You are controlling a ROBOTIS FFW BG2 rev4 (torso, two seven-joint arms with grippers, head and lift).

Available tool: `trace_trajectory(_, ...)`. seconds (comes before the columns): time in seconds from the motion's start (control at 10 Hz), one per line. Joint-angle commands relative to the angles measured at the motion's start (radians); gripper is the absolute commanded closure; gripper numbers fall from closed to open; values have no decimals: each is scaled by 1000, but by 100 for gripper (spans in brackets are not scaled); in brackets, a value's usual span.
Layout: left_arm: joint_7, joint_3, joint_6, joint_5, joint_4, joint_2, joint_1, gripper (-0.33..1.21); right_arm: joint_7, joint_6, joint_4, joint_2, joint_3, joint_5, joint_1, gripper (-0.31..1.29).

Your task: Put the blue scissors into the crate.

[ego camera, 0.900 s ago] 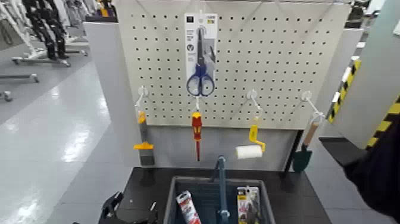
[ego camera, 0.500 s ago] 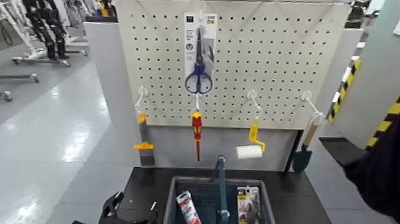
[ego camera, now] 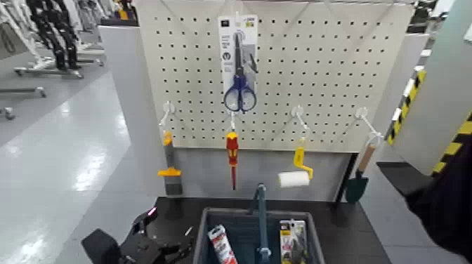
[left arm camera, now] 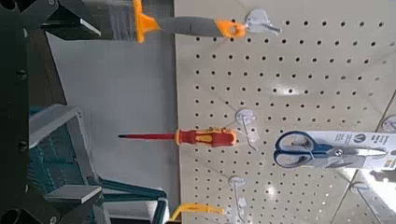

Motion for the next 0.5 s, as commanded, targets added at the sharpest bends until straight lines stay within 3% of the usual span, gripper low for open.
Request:
trace_trajectory(0.1, -66, -2, 121, 57, -35, 26, -87, 15, 0, 0, 3, 0, 0, -1, -3, 8)
trace_trajectory(0.5, -131, -27, 185, 114, -34, 64, -235, 15, 2, 0, 9, 0, 5, -1, -9, 8)
